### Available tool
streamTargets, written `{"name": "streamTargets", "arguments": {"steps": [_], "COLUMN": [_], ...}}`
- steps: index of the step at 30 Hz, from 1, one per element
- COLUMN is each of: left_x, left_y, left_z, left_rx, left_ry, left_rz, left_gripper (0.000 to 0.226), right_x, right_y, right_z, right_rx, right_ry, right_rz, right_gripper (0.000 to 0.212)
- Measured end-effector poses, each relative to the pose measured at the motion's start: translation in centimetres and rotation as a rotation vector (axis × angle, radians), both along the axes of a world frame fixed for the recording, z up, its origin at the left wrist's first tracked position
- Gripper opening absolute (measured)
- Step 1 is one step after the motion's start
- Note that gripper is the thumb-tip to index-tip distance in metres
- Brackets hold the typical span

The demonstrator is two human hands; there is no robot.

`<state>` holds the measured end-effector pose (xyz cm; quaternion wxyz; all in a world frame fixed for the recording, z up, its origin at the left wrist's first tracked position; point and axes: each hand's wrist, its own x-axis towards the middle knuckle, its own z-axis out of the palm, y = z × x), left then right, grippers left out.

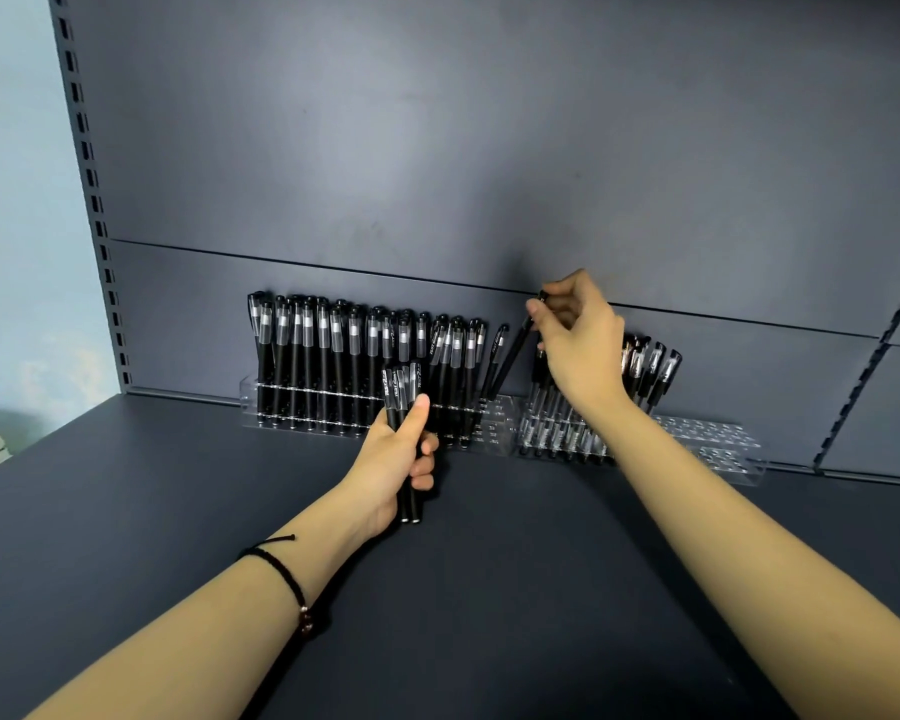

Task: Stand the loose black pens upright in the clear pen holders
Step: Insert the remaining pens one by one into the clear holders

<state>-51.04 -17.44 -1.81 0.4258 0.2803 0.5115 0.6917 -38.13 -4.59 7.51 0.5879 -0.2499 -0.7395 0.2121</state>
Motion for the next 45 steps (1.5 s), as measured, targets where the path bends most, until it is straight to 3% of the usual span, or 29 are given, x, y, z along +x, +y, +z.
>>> {"name": "streamTargets", "arguments": {"steps": [4,8,13,15,18,23,30,32,36,41,45], "left_x": [0.0,0.0,-0.1,-0.1,0.1,0.2,0.6,0.5,0.2,0.0,0.0], "left_y": [0.0,0.2,0.2,0.1,-0.2,-0.6,-0.8,-0.7,-0.5,-0.4,-0.4], "left_z": [0.1,0.0,0.1,0.3,0.3,0.3,0.8,0.8,0.6,0.5,0.5], "left_rx": [0.005,0.013,0.044,0.058,0.093,0.126,0.114,0.09,0.063,0.06,0.064], "left_ry": [-0.012,-0.022,-0.051,-0.052,-0.018,0.043,0.077,0.06,0.007,0.017,0.018], "left_rz": [0.002,-0.01,-0.054,-0.052,-0.078,-0.085,-0.046,-0.024,0.026,0.042,0.051], "left_gripper": [0.069,0.056,0.036,0.042,0.016,0.03,0.026,0.023,0.024,0.024,0.025], "right_x": [-0.6,-1.0,-1.0,-1.1,-1.3,-2.1,-2.1,-2.0,-1.3,-0.8,-0.9], "right_y": [0.3,0.5,0.0,-0.6,-2.1,-3.9,-4.3,-4.0,-2.6,-0.8,-0.3], "right_z": [-0.7,-2.1,-1.1,-1.0,-1.5,-2.8,-2.1,-1.4,-0.2,0.0,-0.7], "right_rx": [-0.029,-0.049,0.028,0.06,0.059,-0.197,-0.401,-0.419,-0.314,-0.135,-0.134], "right_ry": [-0.058,-0.246,-0.455,-0.412,-0.369,-0.418,-0.222,-0.091,0.169,0.159,0.086], "right_rz": [0.027,0.087,0.023,-0.007,0.018,0.216,0.352,0.361,0.267,0.091,0.105], "right_gripper": [0.012,0.006,0.025,0.022,0.018,0.026,0.021,0.021,0.023,0.022,0.021]}}
